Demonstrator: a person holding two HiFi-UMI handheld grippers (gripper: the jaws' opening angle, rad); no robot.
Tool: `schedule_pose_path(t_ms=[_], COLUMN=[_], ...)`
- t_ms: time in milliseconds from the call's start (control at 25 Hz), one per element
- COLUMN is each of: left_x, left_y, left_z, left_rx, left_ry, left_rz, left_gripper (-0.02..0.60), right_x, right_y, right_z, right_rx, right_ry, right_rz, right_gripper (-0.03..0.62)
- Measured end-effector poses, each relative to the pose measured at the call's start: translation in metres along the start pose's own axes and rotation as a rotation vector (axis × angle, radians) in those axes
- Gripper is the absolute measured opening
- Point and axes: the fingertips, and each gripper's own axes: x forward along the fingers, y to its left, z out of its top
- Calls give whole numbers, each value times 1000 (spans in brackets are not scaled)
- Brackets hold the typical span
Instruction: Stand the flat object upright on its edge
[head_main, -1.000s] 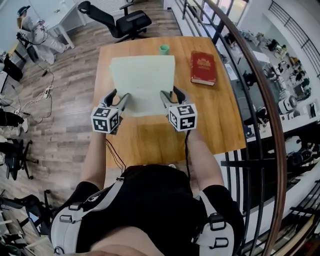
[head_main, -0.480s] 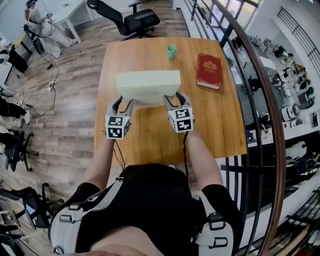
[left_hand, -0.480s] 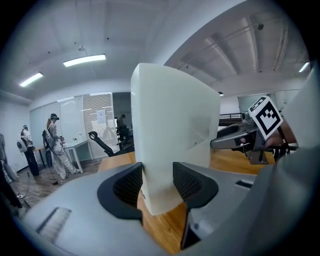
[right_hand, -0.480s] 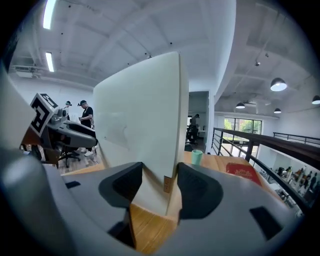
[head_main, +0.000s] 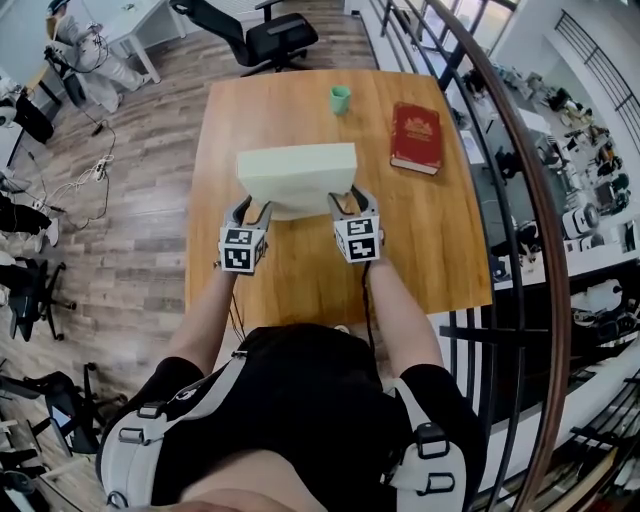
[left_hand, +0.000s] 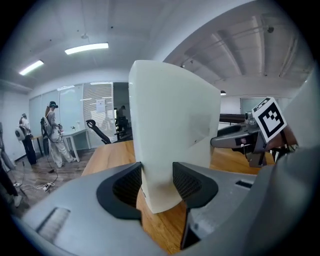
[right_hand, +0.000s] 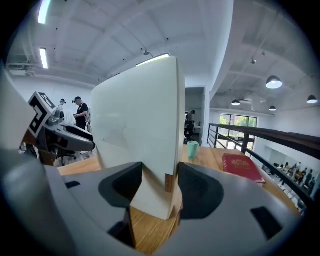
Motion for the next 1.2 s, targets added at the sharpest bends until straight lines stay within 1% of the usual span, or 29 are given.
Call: schedule_pose_path(t_ms=[160, 280, 360, 480, 520, 560, 600, 640, 680, 800, 880, 960, 1040, 1200], left_x=[1, -3, -12, -33, -42, -50, -60, -69, -79, -107, -121, -128, -132, -132], left_y=[1, 10, 16, 21, 21, 21, 21, 21, 22, 26, 27, 23, 12, -3], left_z=[-1, 2, 10, 31, 41, 51, 62, 74, 85, 108, 114, 111, 104, 99], left_rx=[-11, -37, -65, -82, -82, -76, -65, -52, -46, -80, -99, -107, -108, -117], left_ry=[13, 10, -26, -111, -140, -168, -195, -221, -246, -311, -331, -326, -309, -299], left_rz=[-9, 30, 59, 82, 87, 95, 110, 129, 146, 174, 183, 169, 138, 101], left_gripper=[189, 189, 189, 189, 188, 163, 108, 35, 5, 5, 5, 5, 5, 5], right_x=[-1, -6, -19, -48, -59, -72, -83, -94, -104, -134, -148, -154, -155, -155], right_y=[0, -7, -15, -24, -28, -33, -36, -38, -39, -33, -26, -18, -10, 1], right_z=[-3, 4, 19, 49, 62, 75, 88, 101, 114, 141, 147, 142, 134, 129], right_rx=[14, 70, 102, 125, 139, 153, 162, 161, 147, 72, 45, 33, 37, 50], right_ry=[27, 19, -35, -148, -193, -238, -279, -315, -346, -412, -435, -432, -418, -406], right_rz=[9, -9, -36, -71, -88, -106, -123, -137, -151, -191, -197, -199, -201, -179], right_gripper=[225, 225, 225, 218, 167, 85, 20, 7, 6, 5, 5, 5, 5, 5])
